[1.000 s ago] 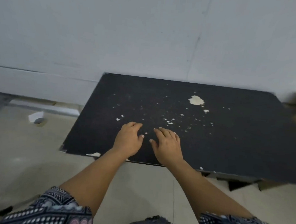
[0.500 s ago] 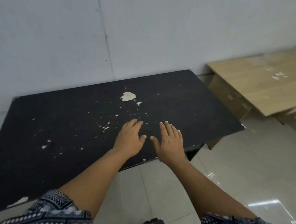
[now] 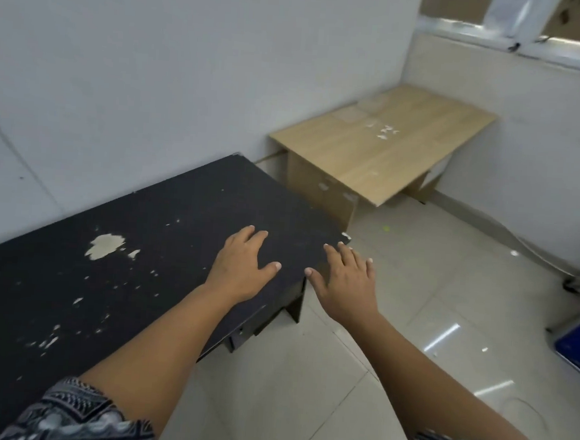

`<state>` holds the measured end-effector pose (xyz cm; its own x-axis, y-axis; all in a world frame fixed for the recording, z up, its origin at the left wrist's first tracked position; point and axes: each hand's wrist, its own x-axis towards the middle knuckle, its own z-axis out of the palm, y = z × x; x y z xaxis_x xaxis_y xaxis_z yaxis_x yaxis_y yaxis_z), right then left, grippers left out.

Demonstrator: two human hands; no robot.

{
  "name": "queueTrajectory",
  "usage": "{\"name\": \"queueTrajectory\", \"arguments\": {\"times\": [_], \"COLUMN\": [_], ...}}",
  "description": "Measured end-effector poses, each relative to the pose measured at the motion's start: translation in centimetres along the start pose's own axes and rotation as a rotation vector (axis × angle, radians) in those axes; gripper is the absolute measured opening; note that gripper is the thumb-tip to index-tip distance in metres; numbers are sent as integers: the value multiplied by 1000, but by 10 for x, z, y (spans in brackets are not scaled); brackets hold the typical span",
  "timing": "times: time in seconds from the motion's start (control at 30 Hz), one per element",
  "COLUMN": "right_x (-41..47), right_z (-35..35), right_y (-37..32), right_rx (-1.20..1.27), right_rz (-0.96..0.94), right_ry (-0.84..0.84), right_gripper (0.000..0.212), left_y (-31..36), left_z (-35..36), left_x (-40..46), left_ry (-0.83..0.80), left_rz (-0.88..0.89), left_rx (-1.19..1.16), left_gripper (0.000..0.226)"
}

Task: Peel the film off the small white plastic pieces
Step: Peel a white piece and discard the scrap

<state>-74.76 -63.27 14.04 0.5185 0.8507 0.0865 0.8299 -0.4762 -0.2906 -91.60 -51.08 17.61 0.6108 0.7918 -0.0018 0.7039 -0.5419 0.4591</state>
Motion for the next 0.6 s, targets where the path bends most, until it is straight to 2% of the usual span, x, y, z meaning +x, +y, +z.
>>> {"name": "queueTrajectory", "arguments": {"times": [0.3, 0.6], "right_x": [21, 86], "right_z": [-26, -25], "right_y": [85, 142], "right_rx": [6, -4], "right_rz": [191, 293], "right_ry": [69, 94], "right_gripper": [65, 64], "left_y": [91, 135], "left_z": [50, 89], "left_x": [63, 161], "left_ry": [-98, -157], "left_rz": [182, 288], "left_rx": [-6, -32], "left_gripper": [68, 66]}}
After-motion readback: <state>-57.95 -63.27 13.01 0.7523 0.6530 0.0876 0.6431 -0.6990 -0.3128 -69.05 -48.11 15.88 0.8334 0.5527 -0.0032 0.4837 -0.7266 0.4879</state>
